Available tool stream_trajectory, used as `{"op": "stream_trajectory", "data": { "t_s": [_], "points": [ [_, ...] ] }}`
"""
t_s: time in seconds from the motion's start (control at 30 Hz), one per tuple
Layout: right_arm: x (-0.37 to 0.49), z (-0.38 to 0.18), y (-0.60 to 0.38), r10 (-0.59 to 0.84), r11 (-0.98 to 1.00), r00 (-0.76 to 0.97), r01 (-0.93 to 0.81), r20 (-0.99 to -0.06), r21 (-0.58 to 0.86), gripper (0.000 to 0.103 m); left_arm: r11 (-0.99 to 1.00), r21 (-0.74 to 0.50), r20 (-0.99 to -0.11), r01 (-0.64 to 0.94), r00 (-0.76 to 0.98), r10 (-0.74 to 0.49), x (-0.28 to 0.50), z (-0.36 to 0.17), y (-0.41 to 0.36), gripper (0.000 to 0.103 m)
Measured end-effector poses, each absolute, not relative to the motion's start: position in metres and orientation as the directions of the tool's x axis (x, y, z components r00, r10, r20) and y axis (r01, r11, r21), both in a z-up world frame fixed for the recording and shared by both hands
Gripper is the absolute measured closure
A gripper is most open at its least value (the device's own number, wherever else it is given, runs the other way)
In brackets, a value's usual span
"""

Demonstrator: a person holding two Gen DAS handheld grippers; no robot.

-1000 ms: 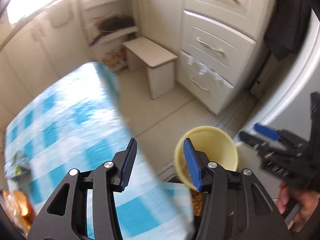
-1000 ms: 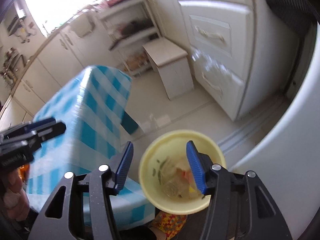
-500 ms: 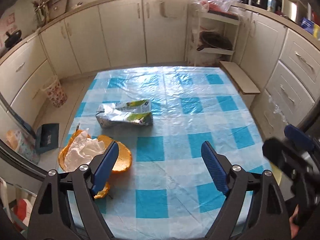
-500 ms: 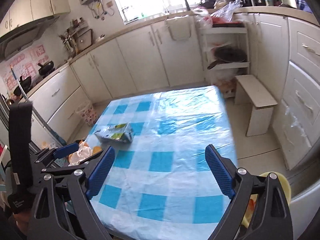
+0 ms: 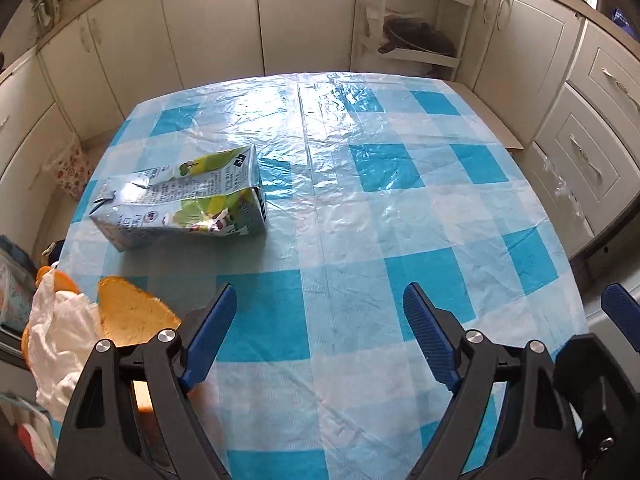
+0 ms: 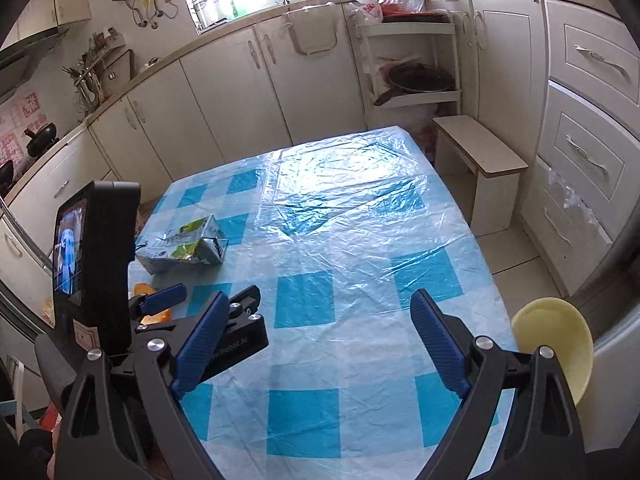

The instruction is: Collect trash

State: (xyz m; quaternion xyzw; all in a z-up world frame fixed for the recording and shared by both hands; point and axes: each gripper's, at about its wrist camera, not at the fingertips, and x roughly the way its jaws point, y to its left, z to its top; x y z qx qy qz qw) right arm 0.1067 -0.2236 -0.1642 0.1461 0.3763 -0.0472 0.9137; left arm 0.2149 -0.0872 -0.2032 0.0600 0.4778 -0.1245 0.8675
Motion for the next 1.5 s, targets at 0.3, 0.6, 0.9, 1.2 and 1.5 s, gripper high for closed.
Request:
{"op": "stream_trajectory", "data": {
  "t_s": [0.3,0.6,0.9,1.2,1.5],
  "points": [
    [0.121,-0.178,-0.241,-0.010,0.938,0.684,0.260,-0.729,0.231,0.015,0.950,0.008,-0.842,0.311,0.515,-0.161,0.251,-0.228,-0.096,0.008],
    [0.131,-0.195,-0.242,-0.030,0.926,0.667,0.299,-0.745,0.230,0.015,0.948,0.006,-0.826,0.319,0.536,-0.175,0.256,-0.230,-0.090,0.007],
    [0.136,-0.209,-0.237,-0.079,0.921,0.677,0.330,-0.732,0.206,0.014,0.950,0.007,-0.827,0.313,0.536,-0.171,0.256,-0.229,-0.091,0.007],
    [0.135,-0.213,-0.239,-0.096,0.910,0.667,0.360,-0.739,0.207,0.014,0.950,0.008,-0.827,0.311,0.536,-0.169,0.257,-0.230,-0.090,0.006],
    [0.140,-0.219,-0.247,-0.080,0.894,0.641,0.384,-0.763,0.229,0.013,0.951,0.008,-0.828,0.308,0.536,-0.167,0.257,-0.230,-0.090,0.006]
  ]
}}
